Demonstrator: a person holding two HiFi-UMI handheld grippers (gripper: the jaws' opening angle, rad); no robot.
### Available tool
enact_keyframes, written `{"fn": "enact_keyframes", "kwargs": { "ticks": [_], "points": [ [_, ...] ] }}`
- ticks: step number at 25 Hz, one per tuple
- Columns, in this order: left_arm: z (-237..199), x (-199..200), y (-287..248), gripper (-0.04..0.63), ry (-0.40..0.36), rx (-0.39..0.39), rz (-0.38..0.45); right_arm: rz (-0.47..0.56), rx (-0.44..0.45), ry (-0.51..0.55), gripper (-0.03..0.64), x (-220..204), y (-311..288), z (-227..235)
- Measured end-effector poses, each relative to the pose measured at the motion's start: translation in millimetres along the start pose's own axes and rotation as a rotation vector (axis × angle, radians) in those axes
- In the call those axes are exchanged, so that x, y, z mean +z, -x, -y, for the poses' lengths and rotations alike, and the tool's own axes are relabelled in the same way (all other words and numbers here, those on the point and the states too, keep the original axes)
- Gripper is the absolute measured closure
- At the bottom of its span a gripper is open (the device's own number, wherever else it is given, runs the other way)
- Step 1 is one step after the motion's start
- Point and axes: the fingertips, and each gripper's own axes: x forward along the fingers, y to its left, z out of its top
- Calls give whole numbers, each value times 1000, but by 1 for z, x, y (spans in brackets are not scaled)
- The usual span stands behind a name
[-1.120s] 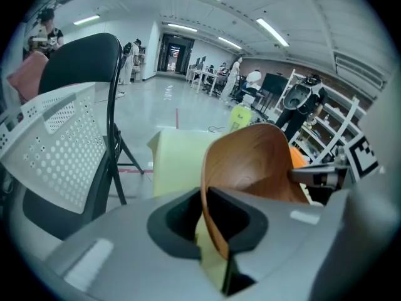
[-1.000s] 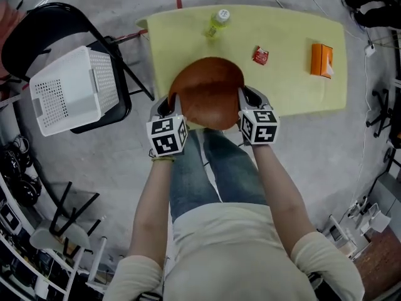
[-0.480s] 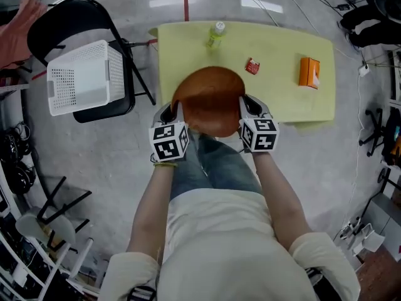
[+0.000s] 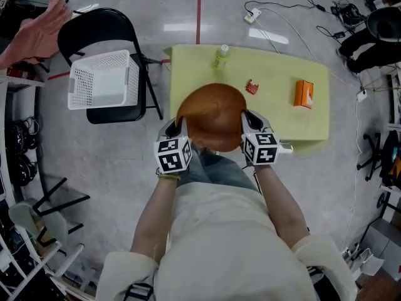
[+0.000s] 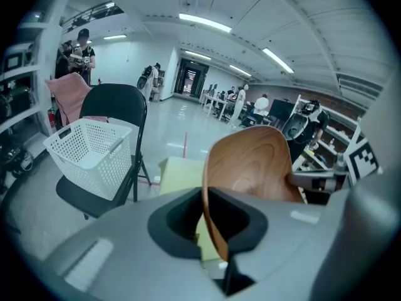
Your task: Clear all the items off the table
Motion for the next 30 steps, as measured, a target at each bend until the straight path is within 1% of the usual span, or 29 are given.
{"fn": "enact_keyframes", "kwargs": {
  "ticks": [4,10,17,21,25,30],
  "points": [
    [3,3,21,561,21,18,28,18,20,28,595,10,16,-8],
    [5,4,50,561,33,41,67,36,56,61,597,18,36,-21],
    [-2,2,76,561,85,83,95,46,104,98,598,31,45,-40],
    [-20,6,90,561,94,108,111,51,143,105,598,36,43,-61],
    [-47,11,102,560,113,130,131,58,177,131,600,47,35,-90],
    [-90,26,112,560,121,130,148,81,182,137,601,70,19,-132]
  ]
}}
